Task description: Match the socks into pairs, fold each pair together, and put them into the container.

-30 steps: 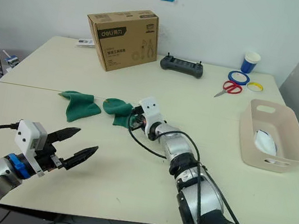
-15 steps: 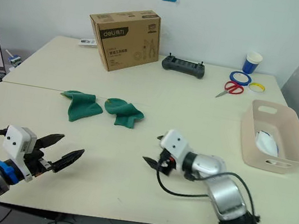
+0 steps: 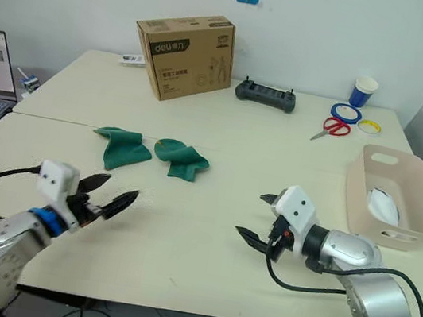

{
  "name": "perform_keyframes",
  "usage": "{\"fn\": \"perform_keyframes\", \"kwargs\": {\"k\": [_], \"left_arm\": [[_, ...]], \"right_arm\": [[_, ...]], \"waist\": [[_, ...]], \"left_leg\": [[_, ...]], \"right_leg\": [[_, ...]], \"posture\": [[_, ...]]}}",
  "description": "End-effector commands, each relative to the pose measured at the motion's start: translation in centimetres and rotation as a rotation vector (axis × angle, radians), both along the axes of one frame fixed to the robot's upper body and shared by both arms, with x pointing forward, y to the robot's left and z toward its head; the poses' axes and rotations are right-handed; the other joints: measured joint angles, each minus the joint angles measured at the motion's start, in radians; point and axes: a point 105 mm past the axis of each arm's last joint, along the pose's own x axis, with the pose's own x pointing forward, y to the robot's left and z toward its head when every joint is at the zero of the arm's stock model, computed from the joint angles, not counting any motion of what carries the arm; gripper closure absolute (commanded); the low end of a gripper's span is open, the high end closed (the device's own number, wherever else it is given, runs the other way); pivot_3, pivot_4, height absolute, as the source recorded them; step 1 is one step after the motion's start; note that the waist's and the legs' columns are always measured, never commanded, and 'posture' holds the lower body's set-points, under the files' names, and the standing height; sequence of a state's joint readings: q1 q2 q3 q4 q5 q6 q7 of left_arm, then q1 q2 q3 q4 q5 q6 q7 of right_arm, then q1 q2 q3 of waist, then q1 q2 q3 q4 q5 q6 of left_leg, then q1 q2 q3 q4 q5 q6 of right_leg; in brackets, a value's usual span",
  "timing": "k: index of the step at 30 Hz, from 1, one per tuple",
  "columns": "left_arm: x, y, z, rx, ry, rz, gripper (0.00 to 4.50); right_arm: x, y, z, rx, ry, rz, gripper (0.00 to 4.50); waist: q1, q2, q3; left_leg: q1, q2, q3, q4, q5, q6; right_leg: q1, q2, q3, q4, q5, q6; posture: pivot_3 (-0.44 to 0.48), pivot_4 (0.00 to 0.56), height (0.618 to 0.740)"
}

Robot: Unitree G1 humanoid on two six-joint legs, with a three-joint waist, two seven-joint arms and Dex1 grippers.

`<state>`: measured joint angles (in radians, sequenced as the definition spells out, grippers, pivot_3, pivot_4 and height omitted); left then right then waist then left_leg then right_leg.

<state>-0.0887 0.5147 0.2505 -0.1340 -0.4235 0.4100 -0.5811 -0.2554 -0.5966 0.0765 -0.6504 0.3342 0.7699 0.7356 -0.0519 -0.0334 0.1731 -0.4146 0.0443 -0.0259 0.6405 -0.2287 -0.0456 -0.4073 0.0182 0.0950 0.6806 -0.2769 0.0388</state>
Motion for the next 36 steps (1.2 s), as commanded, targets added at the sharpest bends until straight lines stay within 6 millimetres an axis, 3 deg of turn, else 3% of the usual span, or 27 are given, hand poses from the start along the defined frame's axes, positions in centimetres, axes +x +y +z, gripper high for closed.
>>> {"fn": "perform_keyframes", "kwargs": {"k": [1, 4, 12, 23, 26, 29, 32, 36], "left_arm": [[2.6, -1.2, -0.3, 0.052, 0.007, 0.020, 0.00], [4.9, -2.1, -0.4, 0.107, 0.004, 0.036, 0.00], [7.9, -4.0, -1.9, 0.085, 0.136, 0.039, 0.00], [9.6, -5.9, -2.4, 0.092, 0.199, -0.009, 3.48], [9.4, -5.8, -2.5, 0.088, 0.208, -0.009, 4.42], [8.9, -5.5, -2.1, 0.060, 0.216, -0.004, 4.49], [7.2, -5.5, -0.7, -0.041, 0.244, -0.017, 4.49], [2.1, -6.7, 0.2, -0.135, 0.374, -0.159, 4.49]], "right_arm": [[-0.3, -0.2, 1.5, -0.007, -0.068, -0.010, 0.01], [-0.2, -0.6, 1.7, 0.006, -0.067, -0.040, 0.01], [-0.3, -1.0, 1.6, -0.011, -0.058, -0.074, 0.01], [-0.8, -1.2, 1.3, -0.018, -0.041, -0.089, 0.00], [-0.9, -1.4, 1.2, -0.024, -0.040, -0.099, 0.00], [-1.1, -1.5, 1.2, -0.029, -0.040, -0.104, 0.00], [-1.3, -1.6, 1.1, -0.037, -0.039, -0.108, 0.00], [-1.5, -2.2, 1.0, -0.051, -0.035, -0.121, 0.00]], "waist": [[0.004, 0.000, 0.000], [0.005, 0.000, 0.000], [0.004, -0.001, 0.000], [0.014, -0.001, 0.000], [0.014, 0.000, 0.000], [0.014, 0.000, 0.000], [0.009, 0.000, 0.000], [0.004, -0.001, 0.001]], "left_leg": [[0.000, 0.000, 0.000, 0.000, 0.000, 0.000], [0.000, 0.000, -0.001, 0.000, 0.000, 0.000], [-0.001, 0.000, -0.001, 0.000, 0.000, 0.000], [-0.001, 0.000, -0.002, 0.001, 0.000, 0.000], [-0.001, 0.000, -0.002, 0.002, 0.000, 0.000], [0.000, 0.000, -0.002, 0.002, 0.000, 0.000], [-0.001, 0.000, -0.002, 0.001, 0.000, 0.000], [-0.001, 0.001, -0.002, 0.001, 0.000, 0.000]], "right_leg": [[0.000, 0.000, 0.000, 0.000, 0.000, 0.000], [0.000, 0.001, -0.001, 0.000, 0.000, 0.000], [0.000, 0.002, -0.001, 0.001, 0.000, 0.001], [0.001, 0.001, -0.001, 0.001, 0.001, 0.002], [0.001, 0.001, 0.000, 0.001, 0.001, 0.002], [0.001, 0.001, -0.001, 0.001, 0.001, 0.002], [0.001, 0.001, 0.000, 0.001, 0.001, 0.002], [0.001, 0.001, -0.001, 0.001, 0.000, 0.002]], "posture": [[0.000, 0.150, 0.723], [0.000, 0.150, 0.723], [0.000, 0.150, 0.723], [0.000, 0.150, 0.723], [0.000, 0.150, 0.723], [0.000, 0.150, 0.723], [0.000, 0.150, 0.723], [0.000, 0.150, 0.723]]}}
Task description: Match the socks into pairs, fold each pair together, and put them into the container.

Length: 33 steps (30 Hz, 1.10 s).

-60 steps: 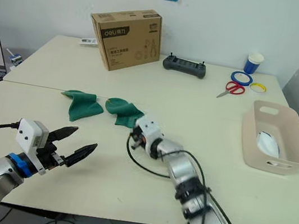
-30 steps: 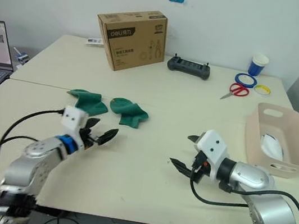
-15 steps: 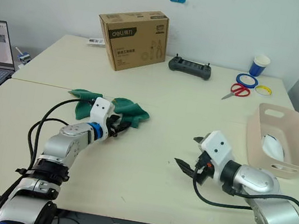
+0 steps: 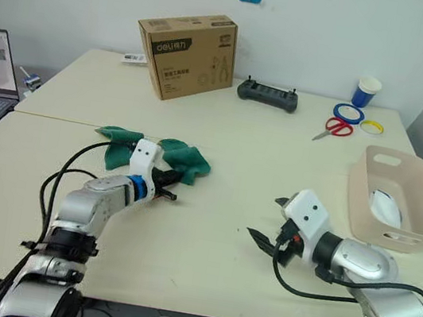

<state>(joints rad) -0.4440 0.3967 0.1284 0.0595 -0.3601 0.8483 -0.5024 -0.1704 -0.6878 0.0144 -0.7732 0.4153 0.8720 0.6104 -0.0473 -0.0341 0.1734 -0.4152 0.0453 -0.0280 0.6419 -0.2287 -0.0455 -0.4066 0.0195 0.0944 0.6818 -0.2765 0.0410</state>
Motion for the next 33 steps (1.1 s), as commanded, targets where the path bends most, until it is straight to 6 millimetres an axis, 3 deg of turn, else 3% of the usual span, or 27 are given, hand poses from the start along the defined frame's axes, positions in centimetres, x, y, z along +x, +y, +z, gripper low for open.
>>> {"fn": "perform_keyframes", "kwargs": {"k": [1, 4, 6, 9, 13, 14, 16, 19, 23, 26, 33], "left_arm": [[-4.3, -1.5, 2.0, -0.082, 0.075, -0.150, 4.49], [-7.6, -3.0, 1.6, -0.111, 0.170, -0.261, 4.49], [-8.6, -4.3, 1.5, -0.133, 0.185, -0.302, 4.49], [-8.7, -6.6, 1.7, -0.198, 0.172, -0.324, 4.49], [-8.6, -8.4, 1.8, -0.220, 0.174, -0.381, 4.49], [-8.8, -8.6, 1.9, -0.212, 0.169, -0.412, 4.00], [-9.2, -8.7, 2.2, -0.204, 0.162, -0.443, 3.48], [-9.7, -7.4, 2.9, -0.170, 0.142, -0.472, 2.51], [-10.8, -5.0, 6.3, -0.092, -0.022, -0.643, 1.24], [-9.1, -2.5, 6.8, 0.084, -0.158, -0.654, 0.31], [-4.3, 2.2, 5.9, 0.597, -0.425, -0.816, 0.31]], "right_arm": [[-0.4, -0.4, 1.2, -0.008, -0.055, -0.002, 0.00], [-0.5, -0.6, 1.1, -0.016, -0.049, -0.004, 0.00], [-0.5, -0.7, 1.1, -0.020, -0.047, -0.003, 0.00], [-0.4, -0.8, 1.1, -0.026, -0.048, 0.000, 0.00], [-0.5, -0.8, 1.2, -0.035, -0.050, 0.006, 0.00], [-0.5, -0.8, 1.2, -0.037, -0.050, 0.006, 0.00], [-0.5, -0.9, 1.2, -0.039, -0.049, 0.005, 0.00], [-0.8, -1.0, 1.0, -0.053, -0.045, 0.003, 0.00], [-1.2, -1.0, 1.0, -0.052, -0.043, 0.002, 0.00], [-1.4, -0.8, 0.7, -0.051, -0.034, 0.005, 0.00], [-1.5, 0.3, 0.4, -0.046, -0.032, 0.045, 0.00]], "waist": [[-0.002, 0.000, 0.000], [-0.005, 0.000, 0.000], [-0.005, 0.000, 0.000], [-0.001, -0.001, 0.000], [0.001, -0.001, 0.001], [0.000, -0.001, 0.000], [-0.003, -0.001, 0.000], [-0.004, -0.001, 0.000], [-0.006, -0.001, 0.001], [-0.003, -0.001, 0.001], [0.006, -0.001, 0.001]], "left_leg": [[0.000, 0.000, 0.000, 0.000, 0.000, 0.000], [0.000, 0.000, -0.001, 0.000, 0.000, 0.000], [0.001, -0.001, 0.000, 0.001, 0.000, 0.000], [0.000, -0.002, 0.000, 0.002, 0.000, 0.000], [0.000, -0.002, 0.000, 0.001, 0.000, 0.000], [0.000, -0.002, 0.000, 0.001, 0.000, 0.000], [0.001, -0.001, 0.000, 0.001, 0.000, 0.000], [0.001, -0.001, 0.000, 0.001, 0.000, 0.000], [0.000, 0.000, 0.000, 0.001, 0.000, 0.000], [0.001, -0.001, 0.001, 0.001, 0.000, 0.000], [0.000, -0.002, 0.003, 0.001, 0.000, 0.000]], "right_leg": [[0.000, 0.000, 0.000, 0.000, 0.000, 0.000], [0.000, 0.000, 0.000, 0.000, 0.000, 0.000], [0.001, -0.001, 0.000, 0.000, 0.000, 0.000], [0.001, -0.002, 0.000, -0.001, 0.000, 0.000], [0.001, -0.001, 0.000, -0.001, 0.000, 0.000], [0.001, -0.001, 0.000, -0.001, 0.000, 0.000], [0.001, 0.000, 0.000, -0.001, 0.000, 0.000], [0.001, 0.000, 0.001, 0.000, 0.000, 0.000], [0.000, 0.000, 0.001, 0.000, 0.000, 0.000], [0.000, -0.001, 0.001, -0.001, -0.001, -0.001], [-0.001, -0.002, 0.001, -0.002, -0.004, -0.006]], "posture": [[0.000, 0.150, 0.723], [0.000, 0.150, 0.723], [0.000, 0.150, 0.723], [0.000, 0.150, 0.723], [0.000, 0.150, 0.723], [0.000, 0.150, 0.723], [0.000, 0.150, 0.723], [0.000, 0.150, 0.723], [0.000, 0.150, 0.723], [0.000, 0.150, 0.723], [0.000, 0.150, 0.723]]}}
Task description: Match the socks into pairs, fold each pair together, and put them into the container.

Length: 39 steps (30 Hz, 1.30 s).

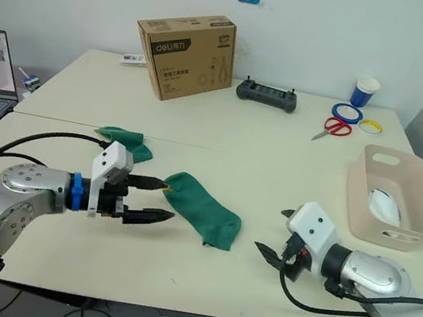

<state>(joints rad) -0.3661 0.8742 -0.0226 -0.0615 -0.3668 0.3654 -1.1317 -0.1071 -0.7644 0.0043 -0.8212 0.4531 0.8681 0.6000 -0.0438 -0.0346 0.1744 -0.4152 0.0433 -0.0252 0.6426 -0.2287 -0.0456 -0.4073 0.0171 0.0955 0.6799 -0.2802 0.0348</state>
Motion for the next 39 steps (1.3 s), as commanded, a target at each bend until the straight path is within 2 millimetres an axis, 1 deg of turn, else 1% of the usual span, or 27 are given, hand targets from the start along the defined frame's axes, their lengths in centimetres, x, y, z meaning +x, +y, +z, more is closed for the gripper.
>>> {"fn": "perform_keyframes", "kwargs": {"k": [1, 3, 7, 11, 14, 17, 20, 22, 23, 25, 28, 29, 31, 33, 35, 39], "left_arm": [[1.9, 1.2, -0.1, 0.227, -0.215, -0.150, 0.31], [3.1, 1.7, -0.4, 0.321, -0.279, -0.206, 0.31], [4.6, 2.1, -1.0, 0.431, -0.315, -0.284, 0.31], [5.3, 2.4, -2.3, 0.516, -0.339, -0.335, 0.31], [6.2, 1.8, -3.4, 0.551, -0.387, -0.333, 0.31], [6.7, 1.4, -4.0, 0.586, -0.412, -0.340, 0.90], [6.8, 1.7, -4.3, 0.621, -0.409, -0.348, 1.80], [6.6, 2.0, -4.4, 0.627, -0.396, -0.359, 2.44], [6.6, 2.0, -4.4, 0.623, -0.393, -0.361, 2.74], [6.5, 2.0, -4.3, 0.610, -0.392, -0.362, 3.34], [6.4, 1.9, -4.2, 0.594, -0.385, -0.364, 4.31], [6.3, 1.9, -4.2, 0.589, -0.380, -0.367, 4.48], [6.1, 1.9, -4.1, 0.577, -0.370, -0.371, 4.48], [5.8, 1.8, -4.0, 0.557, -0.353, -0.379, 4.48], [5.5, 1.7, -3.9, 0.551, -0.346, -0.391, 4.48], [5.1, 1.6, -3.7, 0.539, -0.338, -0.401, 4.48]], "right_arm": [[-0.2, 1.0, 1.1, 0.008, -0.059, 0.038, 0.00], [-0.2, 1.1, 1.1, 0.004, -0.060, 0.043, 0.00], [-0.3, 1.4, 1.1, 0.001, -0.058, 0.055, 0.00], [-0.5, 1.8, 1.1, 0.009, -0.046, 0.068, 0.00], [-0.7, 2.0, 0.9, 0.005, -0.039, 0.077, 0.00], [-0.8, 2.3, 1.0, 0.008, -0.042, 0.085, 0.00], [-1.4, 3.1, 0.9, 0.005, -0.053, 0.135, 0.00], [-1.7, 3.5, 0.4, -0.007, -0.042, 0.160, 0.00], [-1.6, 3.7, 0.0, -0.033, -0.050, 0.170, 0.00], [-0.7, 4.3, -1.2, -0.092, -0.094, 0.184, 0.00], [0.0, 5.3, -2.6, -0.139, -0.138, 0.226, 0.00], [0.2, 5.7, -3.1, -0.144, -0.152, 0.240, 0.00], [0.7, 6.7, -3.9, -0.136, -0.190, 0.260, 0.00], [1.4, 7.5, -5.5, -0.167, -0.233, 0.289, 0.00], [1.8, 8.0, -6.6, -0.191, -0.263, 0.307, 0.00], [2.8, 8.8, -6.9, -0.153, -0.306, 0.265, 0.00]], "waist": [[0.006, 0.000, 0.000], [0.008, 0.000, 0.000], [0.013, 0.000, 0.000], [0.011, 0.000, 0.000], [0.012, 0.000, 0.000], [0.012, 0.000, 0.000], [0.012, 0.000, -0.001], [0.012, 0.000, -0.001], [0.012, 0.000, -0.001], [0.010, 0.000, -0.001], [0.008, 0.000, -0.001], [0.008, 0.000, -0.001], [0.008, 0.000, -0.001], [0.008, 0.000, -0.001], [0.009, 0.000, -0.001], [0.009, -0.001, -0.001]], "left_leg": [[0.000, 0.000, 0.000, 0.000, 0.000, 0.000], [-0.001, 0.000, 0.001, 0.000, 0.000, 0.000], [-0.002, 0.000, 0.001, 0.000, 0.000, 0.000], [-0.003, 0.001, 0.000, 0.000, 0.000, 0.001], [-0.003, 0.001, 0.000, 0.001, 0.000, 0.001], [-0.002, 0.001, -0.001, 0.001, 0.000, 0.001], [-0.001, 0.001, 0.000, 0.001, 0.000, 0.001], [-0.001, 0.001, -0.001, 0.001, 0.000, 0.001], [-0.001, 0.001, -0.001, 0.001, 0.000, 0.001], [-0.001, 0.001, -0.001, 0.001, 0.000, 0.001], [-0.001, 0.001, 0.000, 0.001, 0.000, 0.001], [-0.001, 0.002, 0.000, 0.001, 0.000, 0.001], [-0.001, 0.002, 0.000, 0.001, 0.000, 0.001], [-0.001, 0.002, -0.001, 0.001, 0.000, 0.001], [-0.001, 0.002, 0.000, 0.001, 0.000, 0.001], [-0.001, 0.003, -0.001, 0.002, 0.000, 0.001]], "right_leg": [[0.000, 0.000, 0.000, 0.000, 0.000, 0.000], [-0.001, 0.000, 0.000, 0.000, 0.001, 0.001], [-0.002, 0.000, 0.000, 0.000, 0.002, 0.004], [-0.002, 0.001, 0.000, 0.001, 0.002, 0.004], [-0.002, 0.002, 0.000, 0.001, 0.002, 0.004], [0.000, 0.002, -0.001, 0.001, 0.003, 0.005], [0.000, 0.002, 0.000, 0.001, 0.003, 0.006], [0.000, 0.002, 0.000, 0.001, 0.003, 0.006], [0.000, 0.002, -0.001, 0.002, 0.003, 0.006], [0.000, 0.002, -0.001, 0.002, 0.003, 0.006], [0.000, 0.002, 0.000, 0.002, 0.003, 0.006], [0.000, 0.003, 0.000, 0.002, 0.003, 0.006], [-0.001, 0.003, 0.000, 0.002, 0.003, 0.006], [-0.001, 0.004, 0.000, 0.002, 0.003, 0.006], [-0.001, 0.004, 0.000, 0.002, 0.003, 0.006], [-0.001, 0.005, 0.000, 0.002, 0.003, 0.006]], "posture": [[0.000, 0.150, 0.723], [0.000, 0.150, 0.723], [0.000, 0.150, 0.723], [0.000, 0.150, 0.723], [0.000, 0.150, 0.723], [0.000, 0.150, 0.723], [0.000, 0.150, 0.723], [0.000, 0.150, 0.723], [0.000, 0.150, 0.723], [0.000, 0.150, 0.723], [0.000, 0.150, 0.723], [0.000, 0.150, 0.723], [0.000, 0.150, 0.723], [0.000, 0.150, 0.723], [0.000, 0.150, 0.723], [0.000, 0.150, 0.723]]}}
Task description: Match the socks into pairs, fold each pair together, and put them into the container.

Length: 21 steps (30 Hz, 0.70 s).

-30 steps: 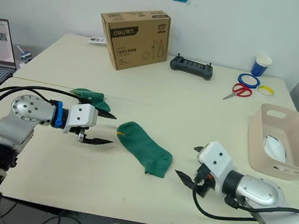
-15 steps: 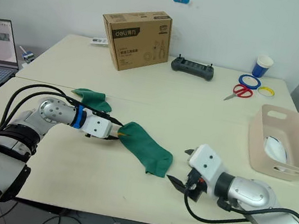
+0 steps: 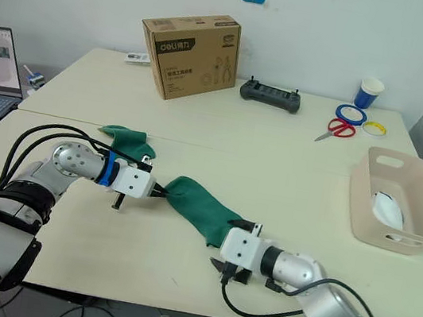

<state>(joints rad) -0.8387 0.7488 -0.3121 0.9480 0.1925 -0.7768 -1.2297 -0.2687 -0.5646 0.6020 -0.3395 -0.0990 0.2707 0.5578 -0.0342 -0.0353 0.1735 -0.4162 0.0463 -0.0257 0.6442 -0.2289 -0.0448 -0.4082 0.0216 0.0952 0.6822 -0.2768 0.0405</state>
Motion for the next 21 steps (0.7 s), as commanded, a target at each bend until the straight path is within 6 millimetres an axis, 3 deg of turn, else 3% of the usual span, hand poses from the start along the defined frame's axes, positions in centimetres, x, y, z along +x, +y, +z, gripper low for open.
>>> {"fn": "perform_keyframes", "kwargs": {"k": [1, 4, 14, 18, 21], "left_arm": [[-0.3, -0.1, 0.8, -0.015, -0.009, -0.011, 4.50], [-0.6, 0.0, 0.9, -0.014, -0.003, -0.012, 4.50], [-2.5, 0.1, 0.7, 0.003, 0.093, -0.044, 4.50], [-4.4, 0.0, 1.0, -0.016, 0.201, -0.065, 4.50], [-7.1, 0.0, 1.4, -0.028, 0.363, -0.075, 4.50]], "right_arm": [[0.8, 0.4, 0.7, 0.035, -0.077, -0.020, 0.18], [1.0, 0.1, 0.6, 0.023, -0.099, -0.025, 0.90], [0.3, -1.1, 1.4, 0.025, -0.120, 0.020, 4.48], [-1.0, -1.4, 2.4, 0.051, -0.068, 0.072, 4.48], [-2.7, -1.9, 3.3, 0.081, 0.022, 0.116, 4.48]], "waist": [[0.000, 0.000, 0.000], [0.000, 0.000, 0.000], [0.000, 0.000, 0.000], [-0.001, 0.000, 0.000], [-0.002, 0.000, 0.000]], "left_leg": [[0.000, 0.000, 0.000, 0.000, 0.000, 0.000], [0.000, 0.000, 0.000, 0.000, 0.000, 0.000], [0.000, 0.001, 0.000, 0.000, 0.000, 0.000], [0.000, 0.001, 0.000, 0.000, 0.000, 0.000], [0.000, 0.001, -0.001, 0.000, 0.000, 0.000]], "right_leg": [[0.000, 0.000, 0.000, 0.001, 0.000, 0.000], [0.000, 0.000, 0.000, 0.001, 0.000, 0.000], [0.000, 0.000, 0.000, 0.001, 0.000, 0.000], [0.000, 0.001, 0.000, 0.002, 0.000, 0.000], [0.000, 0.000, 0.000, 0.002, 0.000, -0.001]], "posture": [[0.000, 0.150, 0.723], [0.000, 0.150, 0.723], [0.000, 0.150, 0.723], [0.000, 0.150, 0.723], [0.000, 0.150, 0.723]]}}
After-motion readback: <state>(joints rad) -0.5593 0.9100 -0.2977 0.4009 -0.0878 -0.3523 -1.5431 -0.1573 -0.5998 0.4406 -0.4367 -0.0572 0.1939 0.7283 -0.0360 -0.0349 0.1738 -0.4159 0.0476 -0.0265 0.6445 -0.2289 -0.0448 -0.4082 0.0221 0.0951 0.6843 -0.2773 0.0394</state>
